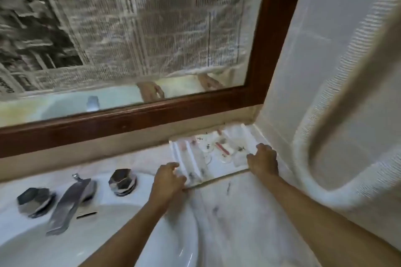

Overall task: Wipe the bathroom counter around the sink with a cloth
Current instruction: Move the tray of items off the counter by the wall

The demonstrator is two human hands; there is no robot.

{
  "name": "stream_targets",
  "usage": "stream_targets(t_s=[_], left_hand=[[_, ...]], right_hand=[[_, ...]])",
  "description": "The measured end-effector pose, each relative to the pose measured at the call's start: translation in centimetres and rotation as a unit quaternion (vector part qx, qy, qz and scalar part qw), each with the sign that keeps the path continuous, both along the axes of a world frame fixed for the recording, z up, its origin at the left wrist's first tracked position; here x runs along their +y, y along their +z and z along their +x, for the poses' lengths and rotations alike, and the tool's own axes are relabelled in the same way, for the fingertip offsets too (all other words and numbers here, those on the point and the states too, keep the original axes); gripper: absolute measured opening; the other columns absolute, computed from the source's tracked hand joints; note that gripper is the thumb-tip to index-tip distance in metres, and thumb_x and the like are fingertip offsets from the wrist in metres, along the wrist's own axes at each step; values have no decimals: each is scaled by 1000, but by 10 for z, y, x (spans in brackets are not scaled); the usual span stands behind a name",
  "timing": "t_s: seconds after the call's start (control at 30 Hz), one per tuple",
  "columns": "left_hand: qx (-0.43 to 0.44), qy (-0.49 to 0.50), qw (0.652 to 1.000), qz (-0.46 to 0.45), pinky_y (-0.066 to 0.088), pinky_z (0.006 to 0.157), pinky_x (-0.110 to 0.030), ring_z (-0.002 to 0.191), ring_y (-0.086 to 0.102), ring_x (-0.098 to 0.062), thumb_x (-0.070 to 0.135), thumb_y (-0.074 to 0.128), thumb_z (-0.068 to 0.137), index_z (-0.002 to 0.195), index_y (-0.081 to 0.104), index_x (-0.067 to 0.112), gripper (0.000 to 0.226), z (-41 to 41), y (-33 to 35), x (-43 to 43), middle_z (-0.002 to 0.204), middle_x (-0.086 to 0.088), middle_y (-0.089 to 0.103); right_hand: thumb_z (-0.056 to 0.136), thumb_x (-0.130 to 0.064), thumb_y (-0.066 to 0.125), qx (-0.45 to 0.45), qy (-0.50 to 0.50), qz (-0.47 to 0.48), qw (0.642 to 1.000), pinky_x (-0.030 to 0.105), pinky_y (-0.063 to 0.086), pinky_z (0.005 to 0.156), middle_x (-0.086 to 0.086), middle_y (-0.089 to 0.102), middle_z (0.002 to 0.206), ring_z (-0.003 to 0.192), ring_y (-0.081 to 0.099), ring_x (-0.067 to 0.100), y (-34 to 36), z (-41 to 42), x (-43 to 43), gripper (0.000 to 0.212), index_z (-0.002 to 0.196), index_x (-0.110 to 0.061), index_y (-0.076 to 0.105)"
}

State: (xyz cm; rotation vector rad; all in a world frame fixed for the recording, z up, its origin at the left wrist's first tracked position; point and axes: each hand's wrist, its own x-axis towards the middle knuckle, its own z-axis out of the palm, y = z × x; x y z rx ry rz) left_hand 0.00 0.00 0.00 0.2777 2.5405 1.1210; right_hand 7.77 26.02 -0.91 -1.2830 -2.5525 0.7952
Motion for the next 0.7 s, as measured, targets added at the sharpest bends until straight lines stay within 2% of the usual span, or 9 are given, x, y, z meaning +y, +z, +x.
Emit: stream_targets(t_s=[0.07, 0.1, 0.17, 0.23, 0.33, 0.43, 0.5, 0.6, 0.7], left_hand=[[15, 11, 999, -36, 46, 95, -36, 115, 55, -30, 22, 63, 81, 133, 52, 11, 55, -11, -13, 8, 134, -12, 51], [23, 17, 998, -54, 49, 93, -39, 111, 57, -30, 27, 61, 77, 130, 54, 11, 56, -13, -16, 11, 130, -12, 55], [29, 22, 996, -87, 53, 79, -39, 94, 61, -28, 28, 58, 71, 111, 59, 10, 44, -18, -19, 18, 108, -9, 63], [23, 16, 992, -120, 52, 69, -36, 82, 58, -23, 24, 60, 71, 94, 56, 11, 26, -19, -18, 24, 92, -6, 60], [-3, 9, 988, -151, 53, 76, -37, 91, 59, -27, 19, 63, 74, 104, 51, 13, 33, -23, -11, 30, 100, -6, 58], [-27, -9, 983, -183, 48, 75, -33, 92, 57, -26, 13, 63, 79, 105, 49, 7, 30, -29, -6, 33, 106, -9, 58], [-36, 9, 986, -163, 51, 76, -33, 87, 55, -24, 7, 61, 79, 104, 55, 6, 26, -32, -2, 32, 107, -11, 61], [-59, 63, 993, -76, 54, 81, -37, 89, 55, -25, 0, 56, 80, 119, 57, 6, 39, -31, 4, 26, 110, -12, 64], [-63, 111, 992, 5, 55, 83, -41, 92, 59, -29, -4, 55, 82, 127, 53, 7, 47, -19, 19, 13, 104, -10, 62]], right_hand=[[88, -18, 54, -14, -15, 10, 1000, 40, 43, 95, 17, 49, 132, 121, 45, 34, -6, -9, 10, 44, 129, -2, 49], [89, -16, 53, -17, -16, 19, 1000, 40, 42, 94, 19, 49, 131, 120, 45, 35, -10, -13, 15, 43, 129, 0, 49], [89, -13, 51, -22, -13, 42, 999, 40, 41, 93, 23, 50, 128, 118, 44, 39, -17, -20, 21, 40, 126, 3, 50], [90, -10, 50, -30, -21, 56, 998, 39, 38, 94, 24, 49, 126, 117, 43, 40, -23, -25, 24, 38, 125, 3, 50], [88, -7, 51, -28, -45, 49, 997, 41, 38, 97, 24, 48, 125, 117, 41, 39, -28, -30, 25, 35, 121, 4, 51], [87, -8, 53, -9, -93, 16, 995, 42, 42, 95, 23, 49, 126, 118, 43, 38, -28, -33, 23, 36, 121, 4, 51], [88, -10, 53, -5, -126, -9, 992, 41, 43, 92, 22, 50, 128, 121, 42, 36, -23, -32, 20, 38, 124, 4, 50], [87, -9, 53, 7, -150, -22, 988, 42, 46, 89, 21, 51, 128, 121, 43, 36, -12, -29, 15, 39, 123, 4, 50], [85, -7, 54, 36, -152, -28, 987, 43, 45, 90, 21, 50, 128, 120, 43, 35, 7, -23, 3, 40, 124, 2, 51]])
